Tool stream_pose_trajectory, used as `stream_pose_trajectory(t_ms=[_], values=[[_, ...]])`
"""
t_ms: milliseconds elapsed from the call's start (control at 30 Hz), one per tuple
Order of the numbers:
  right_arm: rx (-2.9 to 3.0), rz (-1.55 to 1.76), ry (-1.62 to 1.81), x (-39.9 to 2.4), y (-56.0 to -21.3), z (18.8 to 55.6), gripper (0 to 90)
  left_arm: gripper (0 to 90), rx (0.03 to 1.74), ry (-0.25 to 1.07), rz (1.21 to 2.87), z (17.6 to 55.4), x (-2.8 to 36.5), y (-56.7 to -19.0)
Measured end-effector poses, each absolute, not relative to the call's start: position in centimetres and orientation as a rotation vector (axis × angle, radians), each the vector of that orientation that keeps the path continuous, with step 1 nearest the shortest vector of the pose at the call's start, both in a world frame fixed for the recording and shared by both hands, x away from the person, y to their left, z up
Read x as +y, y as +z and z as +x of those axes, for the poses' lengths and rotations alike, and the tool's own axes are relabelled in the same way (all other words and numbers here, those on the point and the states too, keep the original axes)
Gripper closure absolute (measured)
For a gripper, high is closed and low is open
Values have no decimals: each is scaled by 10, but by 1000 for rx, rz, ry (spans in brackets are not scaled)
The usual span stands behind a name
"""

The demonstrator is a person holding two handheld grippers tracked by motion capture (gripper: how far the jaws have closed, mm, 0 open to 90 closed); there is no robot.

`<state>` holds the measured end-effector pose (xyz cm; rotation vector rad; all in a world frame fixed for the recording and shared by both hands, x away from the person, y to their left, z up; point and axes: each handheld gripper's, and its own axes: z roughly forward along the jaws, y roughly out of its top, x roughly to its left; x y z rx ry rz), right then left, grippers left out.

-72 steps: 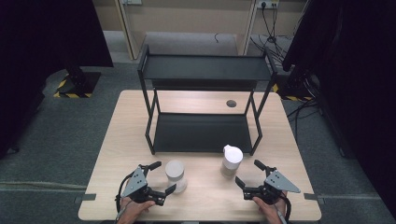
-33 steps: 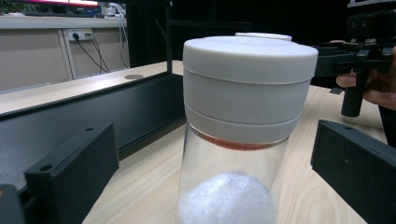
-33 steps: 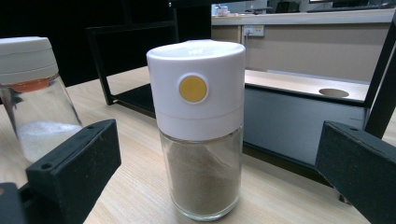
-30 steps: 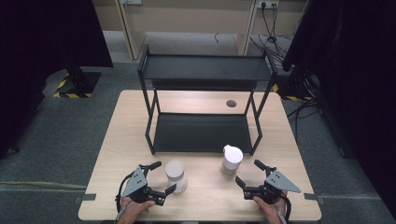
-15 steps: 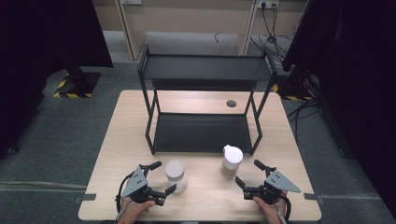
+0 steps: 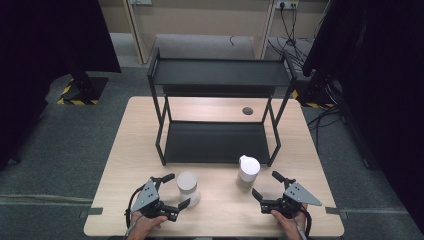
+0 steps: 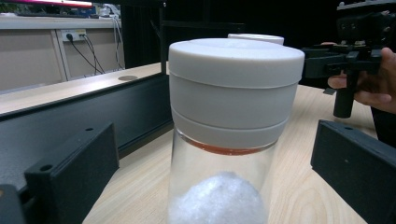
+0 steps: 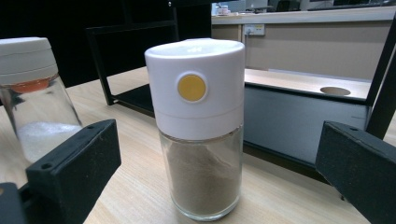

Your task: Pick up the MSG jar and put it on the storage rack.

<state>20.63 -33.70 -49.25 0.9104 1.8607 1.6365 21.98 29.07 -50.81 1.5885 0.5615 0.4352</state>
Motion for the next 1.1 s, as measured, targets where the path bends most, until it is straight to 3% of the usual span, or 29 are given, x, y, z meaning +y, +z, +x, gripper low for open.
stream_pose_trajectory(t_ms=[800, 1100], values=[[1869, 912, 1648, -336, -494, 209, 3, 7, 521, 411, 1619, 230, 274, -503], [1868, 912, 1651, -336, -494, 209, 4, 99, 515, 412, 1656, 239, 267, -500]])
